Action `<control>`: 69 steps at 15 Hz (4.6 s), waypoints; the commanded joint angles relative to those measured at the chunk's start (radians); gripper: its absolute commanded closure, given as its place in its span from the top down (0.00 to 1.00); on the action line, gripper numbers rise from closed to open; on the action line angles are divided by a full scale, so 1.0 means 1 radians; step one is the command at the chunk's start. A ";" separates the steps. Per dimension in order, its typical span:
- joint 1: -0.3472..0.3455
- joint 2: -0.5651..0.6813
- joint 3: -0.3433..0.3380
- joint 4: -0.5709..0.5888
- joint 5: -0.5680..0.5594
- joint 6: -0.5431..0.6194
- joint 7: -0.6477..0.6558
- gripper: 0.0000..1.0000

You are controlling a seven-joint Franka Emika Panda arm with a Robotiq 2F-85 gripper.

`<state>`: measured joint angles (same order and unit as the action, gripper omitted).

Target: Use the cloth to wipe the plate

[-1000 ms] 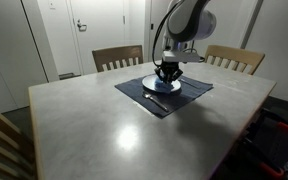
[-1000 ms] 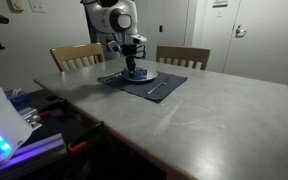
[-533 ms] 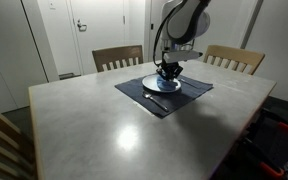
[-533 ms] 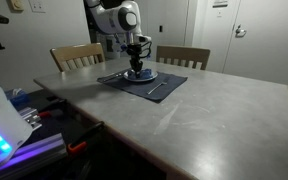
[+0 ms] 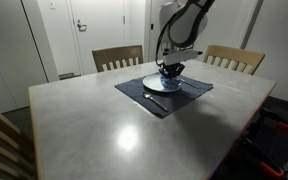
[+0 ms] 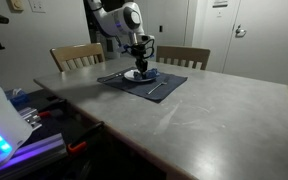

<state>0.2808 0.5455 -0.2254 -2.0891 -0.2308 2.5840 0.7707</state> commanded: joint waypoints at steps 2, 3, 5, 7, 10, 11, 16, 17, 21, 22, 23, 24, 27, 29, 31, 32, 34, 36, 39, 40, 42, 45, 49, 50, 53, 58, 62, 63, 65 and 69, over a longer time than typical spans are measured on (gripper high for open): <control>-0.006 0.039 0.012 0.016 0.042 0.061 0.145 0.02; -0.004 0.038 0.009 0.017 0.045 0.069 0.181 0.02; -0.013 0.039 0.019 0.017 0.072 0.091 0.239 0.02; -0.027 0.043 0.039 0.016 0.128 0.116 0.287 0.02; -0.042 0.056 0.067 0.014 0.217 0.155 0.329 0.02; -0.047 0.059 0.074 0.013 0.238 0.171 0.334 0.02; -0.110 0.078 0.154 0.020 0.359 0.272 0.284 0.02; -0.124 0.084 0.177 0.024 0.383 0.292 0.268 0.02; -0.202 0.101 0.295 0.033 0.486 0.371 0.147 0.02; -0.234 0.103 0.337 0.033 0.518 0.380 0.102 0.02; -0.262 0.099 0.368 0.030 0.546 0.366 0.062 0.02; -0.296 0.094 0.404 0.028 0.577 0.340 0.015 0.02; -0.354 0.057 0.429 0.000 0.654 0.227 -0.083 0.02; -0.345 0.026 0.382 -0.012 0.666 0.127 -0.101 0.02; -0.348 0.007 0.356 -0.002 0.662 -0.007 -0.135 0.02; -0.350 0.002 0.349 0.007 0.664 -0.071 -0.155 0.02; -0.331 0.000 0.318 0.019 0.653 -0.171 -0.169 0.02; -0.309 0.000 0.285 0.027 0.634 -0.226 -0.163 0.02; -0.272 -0.001 0.239 0.026 0.601 -0.219 -0.138 0.02; -0.258 -0.001 0.225 0.025 0.589 -0.219 -0.130 0.02; -0.227 0.000 0.196 0.021 0.548 -0.205 -0.105 0.02; -0.166 -0.001 0.140 0.014 0.434 -0.156 -0.023 0.02; -0.106 0.008 0.086 0.014 0.297 -0.083 0.090 0.02; -0.094 0.010 0.076 0.014 0.269 -0.066 0.118 0.02; -0.067 0.017 0.053 0.016 0.204 -0.029 0.205 0.02; -0.023 0.028 0.023 0.011 0.137 0.021 0.384 0.02; -0.048 0.026 0.061 0.010 0.164 0.048 0.414 0.02; -0.065 0.023 0.080 0.009 0.184 0.057 0.394 0.02; -0.082 0.021 0.102 0.008 0.210 0.071 0.372 0.02; -0.159 0.014 0.194 0.011 0.333 0.054 0.253 0.02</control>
<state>0.1886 0.5459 -0.1105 -2.0737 0.0158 2.6214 1.1160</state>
